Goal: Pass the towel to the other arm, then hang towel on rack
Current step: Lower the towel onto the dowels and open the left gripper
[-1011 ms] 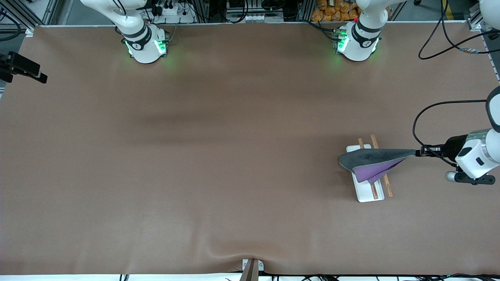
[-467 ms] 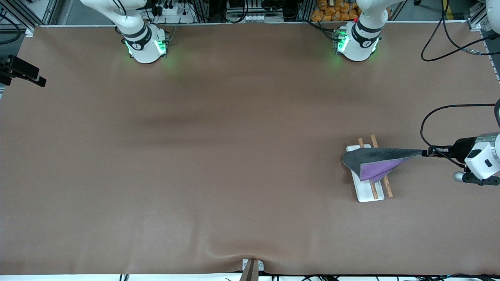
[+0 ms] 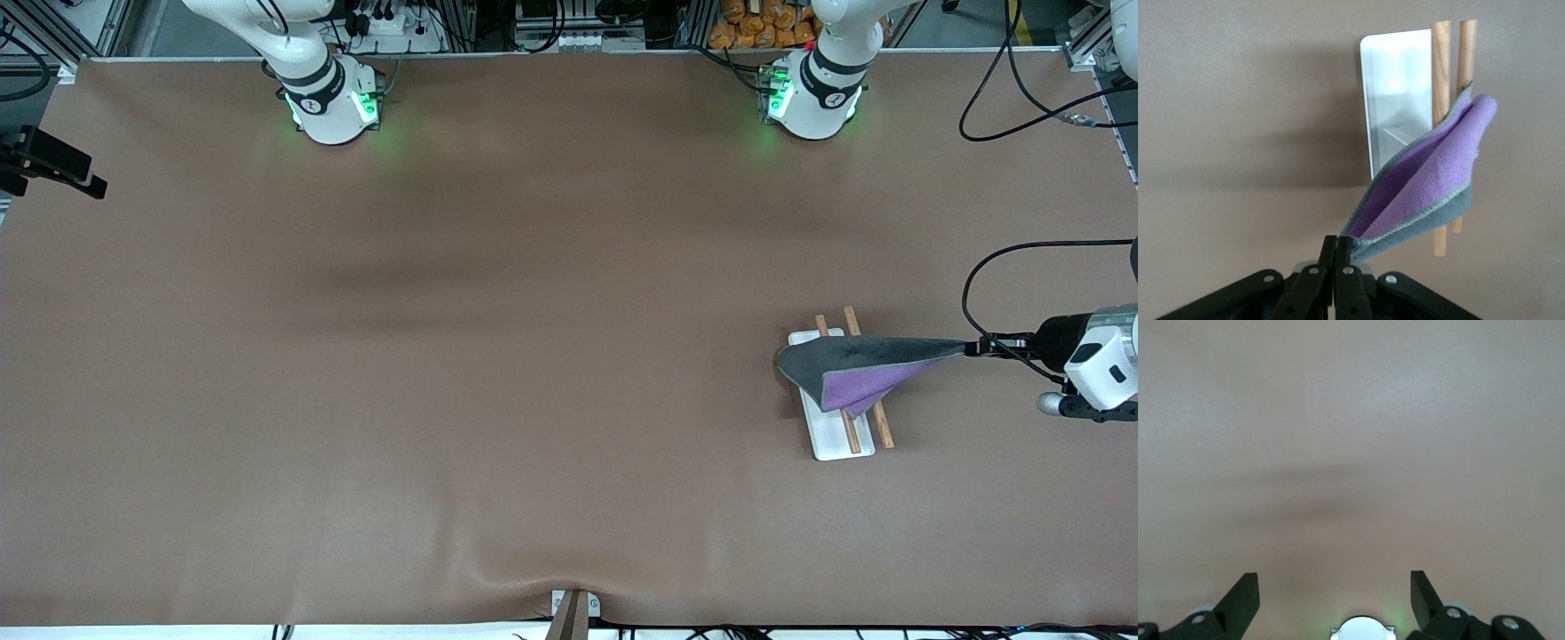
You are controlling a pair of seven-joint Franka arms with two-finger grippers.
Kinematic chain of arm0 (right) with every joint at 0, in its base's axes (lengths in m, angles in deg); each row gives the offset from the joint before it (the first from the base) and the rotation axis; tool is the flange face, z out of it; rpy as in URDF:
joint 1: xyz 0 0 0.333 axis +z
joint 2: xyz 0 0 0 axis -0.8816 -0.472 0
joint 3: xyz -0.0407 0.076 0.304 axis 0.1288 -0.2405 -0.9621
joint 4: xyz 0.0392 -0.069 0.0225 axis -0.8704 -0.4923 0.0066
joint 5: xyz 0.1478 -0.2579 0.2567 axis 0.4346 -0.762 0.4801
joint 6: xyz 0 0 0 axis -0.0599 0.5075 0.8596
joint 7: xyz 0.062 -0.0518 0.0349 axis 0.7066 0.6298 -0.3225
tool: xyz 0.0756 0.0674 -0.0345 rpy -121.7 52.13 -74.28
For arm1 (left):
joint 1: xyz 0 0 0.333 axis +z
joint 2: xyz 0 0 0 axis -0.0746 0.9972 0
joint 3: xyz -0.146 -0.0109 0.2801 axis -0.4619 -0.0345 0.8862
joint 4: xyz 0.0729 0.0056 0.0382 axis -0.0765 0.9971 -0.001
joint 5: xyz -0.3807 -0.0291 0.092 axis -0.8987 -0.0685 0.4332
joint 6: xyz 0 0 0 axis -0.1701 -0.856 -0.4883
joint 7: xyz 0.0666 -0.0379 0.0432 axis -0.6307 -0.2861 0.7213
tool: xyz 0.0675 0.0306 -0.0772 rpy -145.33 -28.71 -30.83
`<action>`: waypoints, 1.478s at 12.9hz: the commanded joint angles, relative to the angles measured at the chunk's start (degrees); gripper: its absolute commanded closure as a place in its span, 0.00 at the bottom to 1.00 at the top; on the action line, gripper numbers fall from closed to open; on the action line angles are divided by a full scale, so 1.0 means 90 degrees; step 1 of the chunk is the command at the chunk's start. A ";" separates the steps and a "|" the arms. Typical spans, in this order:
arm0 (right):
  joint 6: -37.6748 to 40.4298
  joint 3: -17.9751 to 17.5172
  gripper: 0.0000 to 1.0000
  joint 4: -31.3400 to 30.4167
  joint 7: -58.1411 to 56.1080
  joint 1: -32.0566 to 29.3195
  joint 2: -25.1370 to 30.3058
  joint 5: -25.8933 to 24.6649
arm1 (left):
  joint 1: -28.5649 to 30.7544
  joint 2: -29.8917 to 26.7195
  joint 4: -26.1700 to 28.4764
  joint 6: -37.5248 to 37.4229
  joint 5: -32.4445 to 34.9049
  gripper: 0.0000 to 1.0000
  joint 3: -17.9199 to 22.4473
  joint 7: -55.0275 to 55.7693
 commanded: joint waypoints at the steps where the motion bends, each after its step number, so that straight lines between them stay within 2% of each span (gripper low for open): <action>1: -0.0050 -0.0084 0.00 -0.0106 0.0098 -0.0010 0.0145 -0.0047 | 0.0099 0.0093 -0.0075 0.0010 0.0134 1.00 -0.0058 -0.0066; 3: -0.0030 -0.0074 0.00 -0.0106 0.0099 0.0097 0.0155 -0.0066 | 0.0109 0.0142 -0.0075 0.0019 0.0144 1.00 -0.0058 -0.0066; 4: -0.0049 -0.0055 0.00 -0.0106 0.0079 0.0059 0.0155 -0.0173 | 0.0109 0.0162 -0.0076 0.0019 0.0144 0.93 -0.0058 -0.0066; 5: -0.0069 -0.0006 0.00 -0.0058 0.0021 0.0010 0.0155 -0.0241 | 0.0119 0.0181 -0.0076 0.0058 0.0144 0.65 -0.0058 -0.0066; 6: -0.0050 0.0033 0.00 -0.0009 -0.0009 -0.0116 0.0155 -0.0232 | 0.0128 0.0181 -0.0076 0.0058 0.0134 0.30 -0.0058 -0.0066; 7: 0.0008 0.0033 0.00 -0.0019 -0.0009 -0.0195 0.0165 -0.0194 | 0.0128 0.0181 -0.0076 0.0058 0.0124 0.00 -0.0058 -0.0056; 13: 0.0019 0.0004 0.00 -0.0009 0.0001 -0.0166 0.0194 -0.0135 | 0.0255 -0.0032 -0.0124 0.0195 0.0163 0.00 -0.0058 -0.0056; 19: 0.0194 -0.0016 0.00 -0.0009 0.0098 -0.0156 0.0233 -0.0135 | 0.0061 -0.1409 -0.0115 0.0020 0.0163 0.00 -0.0145 0.0052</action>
